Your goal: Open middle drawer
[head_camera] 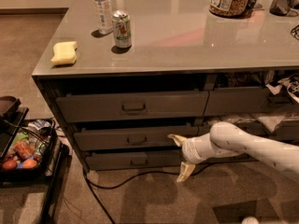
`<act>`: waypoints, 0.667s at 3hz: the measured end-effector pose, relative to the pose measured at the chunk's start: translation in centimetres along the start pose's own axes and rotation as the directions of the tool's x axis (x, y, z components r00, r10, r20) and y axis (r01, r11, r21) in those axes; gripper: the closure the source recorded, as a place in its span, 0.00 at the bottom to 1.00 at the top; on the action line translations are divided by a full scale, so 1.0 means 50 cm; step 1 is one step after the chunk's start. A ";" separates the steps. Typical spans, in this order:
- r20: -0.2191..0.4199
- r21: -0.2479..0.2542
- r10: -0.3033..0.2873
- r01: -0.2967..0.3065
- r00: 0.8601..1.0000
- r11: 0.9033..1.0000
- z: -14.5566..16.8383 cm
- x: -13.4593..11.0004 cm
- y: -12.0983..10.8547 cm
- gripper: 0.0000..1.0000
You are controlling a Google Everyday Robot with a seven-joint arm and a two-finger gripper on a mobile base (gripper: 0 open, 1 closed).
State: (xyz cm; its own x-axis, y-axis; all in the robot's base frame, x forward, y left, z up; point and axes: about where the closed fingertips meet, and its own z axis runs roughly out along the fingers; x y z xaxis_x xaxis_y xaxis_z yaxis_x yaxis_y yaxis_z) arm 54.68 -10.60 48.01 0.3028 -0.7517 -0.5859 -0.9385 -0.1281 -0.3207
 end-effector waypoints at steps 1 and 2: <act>-0.024 0.076 -0.007 0.009 1.000 0.997 0.007 0.068 -0.107 0.00; -0.024 0.076 -0.007 0.009 1.000 0.997 0.007 0.068 -0.107 0.00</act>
Offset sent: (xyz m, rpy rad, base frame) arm 0.0902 -0.0310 -0.0064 -0.0070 -0.0913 -0.0763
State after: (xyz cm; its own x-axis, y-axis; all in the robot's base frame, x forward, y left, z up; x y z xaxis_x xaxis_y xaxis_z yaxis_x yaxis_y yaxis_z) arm 60.77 -12.24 47.45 0.3053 -0.7661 -0.5655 -0.9205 -0.0853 -0.3814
